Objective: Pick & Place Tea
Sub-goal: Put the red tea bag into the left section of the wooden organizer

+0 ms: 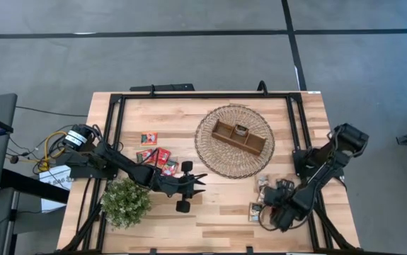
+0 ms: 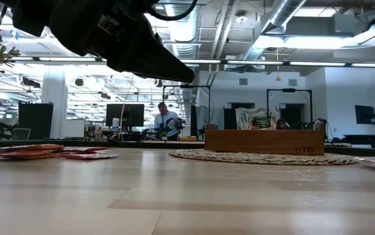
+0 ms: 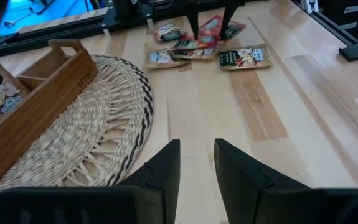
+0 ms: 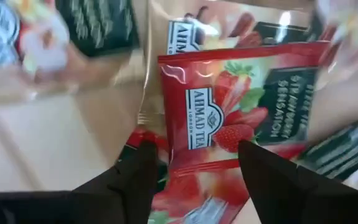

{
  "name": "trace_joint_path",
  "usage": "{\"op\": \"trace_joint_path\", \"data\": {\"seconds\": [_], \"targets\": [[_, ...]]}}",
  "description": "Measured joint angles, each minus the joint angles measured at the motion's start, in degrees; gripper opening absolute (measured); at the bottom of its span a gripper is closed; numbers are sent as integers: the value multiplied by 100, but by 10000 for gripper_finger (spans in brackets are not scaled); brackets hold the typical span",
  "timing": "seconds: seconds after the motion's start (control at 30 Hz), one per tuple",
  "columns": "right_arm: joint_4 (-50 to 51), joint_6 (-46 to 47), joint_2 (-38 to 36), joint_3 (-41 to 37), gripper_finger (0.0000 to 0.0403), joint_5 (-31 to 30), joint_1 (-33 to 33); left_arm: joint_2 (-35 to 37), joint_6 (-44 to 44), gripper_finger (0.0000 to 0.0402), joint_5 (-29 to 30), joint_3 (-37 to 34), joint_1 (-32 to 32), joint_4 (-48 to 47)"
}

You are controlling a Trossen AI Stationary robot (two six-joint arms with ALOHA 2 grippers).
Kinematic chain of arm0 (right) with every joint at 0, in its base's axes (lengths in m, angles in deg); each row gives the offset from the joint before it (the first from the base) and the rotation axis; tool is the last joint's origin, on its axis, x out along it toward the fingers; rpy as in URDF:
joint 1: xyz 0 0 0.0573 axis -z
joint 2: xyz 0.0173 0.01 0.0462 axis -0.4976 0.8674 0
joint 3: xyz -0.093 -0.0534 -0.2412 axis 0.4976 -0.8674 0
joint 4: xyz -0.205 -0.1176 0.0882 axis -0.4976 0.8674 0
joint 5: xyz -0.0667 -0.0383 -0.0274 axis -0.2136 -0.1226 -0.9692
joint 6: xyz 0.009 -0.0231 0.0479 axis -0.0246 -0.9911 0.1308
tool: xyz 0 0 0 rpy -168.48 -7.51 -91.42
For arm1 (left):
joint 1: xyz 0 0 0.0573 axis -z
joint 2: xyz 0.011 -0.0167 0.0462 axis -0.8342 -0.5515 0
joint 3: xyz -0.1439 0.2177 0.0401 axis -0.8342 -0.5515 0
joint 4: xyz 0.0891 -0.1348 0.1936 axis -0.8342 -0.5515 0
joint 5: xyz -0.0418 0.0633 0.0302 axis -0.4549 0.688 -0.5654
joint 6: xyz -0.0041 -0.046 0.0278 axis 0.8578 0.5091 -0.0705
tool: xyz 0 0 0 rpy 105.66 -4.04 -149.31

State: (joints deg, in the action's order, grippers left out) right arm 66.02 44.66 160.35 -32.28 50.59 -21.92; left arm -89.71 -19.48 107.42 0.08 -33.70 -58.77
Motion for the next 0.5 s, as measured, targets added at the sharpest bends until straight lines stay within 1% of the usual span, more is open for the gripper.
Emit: {"op": "trace_joint_path", "data": {"seconds": [0.1, 0.17, 0.33, 0.5], "targets": [[414, -253, 273, 294, 195, -571, -26, 0, 25, 91, 0, 0, 0, -1], [497, -412, 439, 447, 183, -863, -26, 0, 25, 91, 0, 0, 0, -1], [568, -728, 895, 590, 154, -1232, 3, 0, 89, 91, 0, 0, 0, -31], [874, -689, 1205, 801, 113, -1875, 4, 0, 110, 91, 0, 0, 0, -42]]}}
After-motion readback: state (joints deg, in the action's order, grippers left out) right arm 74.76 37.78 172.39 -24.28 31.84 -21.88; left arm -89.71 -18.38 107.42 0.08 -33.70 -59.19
